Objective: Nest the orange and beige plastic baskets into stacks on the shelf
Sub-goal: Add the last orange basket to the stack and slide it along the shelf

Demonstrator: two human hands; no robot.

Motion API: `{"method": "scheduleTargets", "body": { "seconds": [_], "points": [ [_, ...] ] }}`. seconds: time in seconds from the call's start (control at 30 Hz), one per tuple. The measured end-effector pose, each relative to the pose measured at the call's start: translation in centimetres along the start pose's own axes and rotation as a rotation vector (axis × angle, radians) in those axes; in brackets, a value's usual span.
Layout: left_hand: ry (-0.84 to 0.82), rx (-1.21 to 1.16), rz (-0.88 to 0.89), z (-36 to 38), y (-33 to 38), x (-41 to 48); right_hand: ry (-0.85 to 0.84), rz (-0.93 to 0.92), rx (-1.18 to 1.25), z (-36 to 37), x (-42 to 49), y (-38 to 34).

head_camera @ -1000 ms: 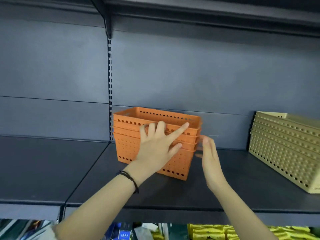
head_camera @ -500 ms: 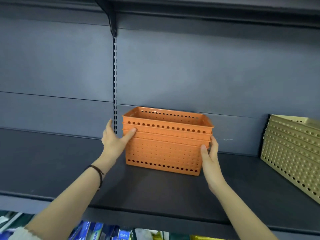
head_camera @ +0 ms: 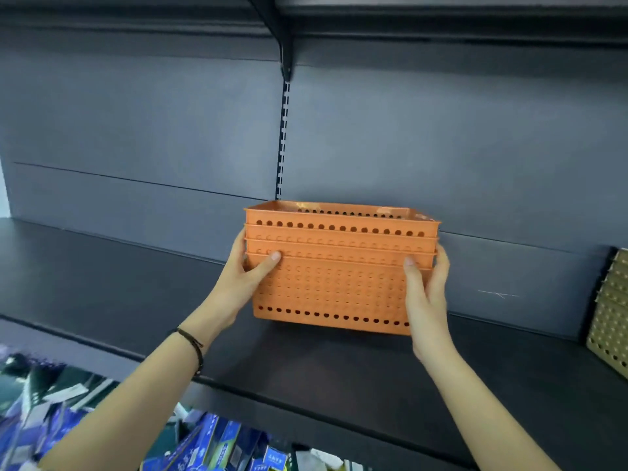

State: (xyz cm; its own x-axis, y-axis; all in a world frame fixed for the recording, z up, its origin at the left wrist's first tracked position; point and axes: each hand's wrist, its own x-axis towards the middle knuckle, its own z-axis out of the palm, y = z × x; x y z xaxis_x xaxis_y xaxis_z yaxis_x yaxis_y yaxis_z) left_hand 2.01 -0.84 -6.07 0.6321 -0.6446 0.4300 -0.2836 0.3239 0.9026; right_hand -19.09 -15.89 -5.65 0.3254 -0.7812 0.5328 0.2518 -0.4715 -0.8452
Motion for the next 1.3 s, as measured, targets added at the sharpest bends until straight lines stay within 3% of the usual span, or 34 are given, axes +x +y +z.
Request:
{"method": "scheduleTargets", "body": {
  "seconds": [0.33, 0.73, 1.03, 1.3],
  "points": [
    [0.141, 0.123, 0.124, -17.3, 4.7, -1.8, -0.111, -0.077, 0.156, 16.4, -3.7, -3.5],
    [0.263, 0.175, 0.089, -42.1, 6.1, -4.0, -0.212, 0.054, 0.271, 39.9, -11.4, -6.6],
    [0.326, 0.17, 0.048, -52.8, 3.5, -0.3, -0.448, 0.027, 0.118, 50.8, -10.4, -5.2],
    [0.279, 0.151, -0.012, -59.8, -1.1, 7.2, -0.461, 0.043, 0.019, 59.5, -6.6, -0.2]
  ]
}}
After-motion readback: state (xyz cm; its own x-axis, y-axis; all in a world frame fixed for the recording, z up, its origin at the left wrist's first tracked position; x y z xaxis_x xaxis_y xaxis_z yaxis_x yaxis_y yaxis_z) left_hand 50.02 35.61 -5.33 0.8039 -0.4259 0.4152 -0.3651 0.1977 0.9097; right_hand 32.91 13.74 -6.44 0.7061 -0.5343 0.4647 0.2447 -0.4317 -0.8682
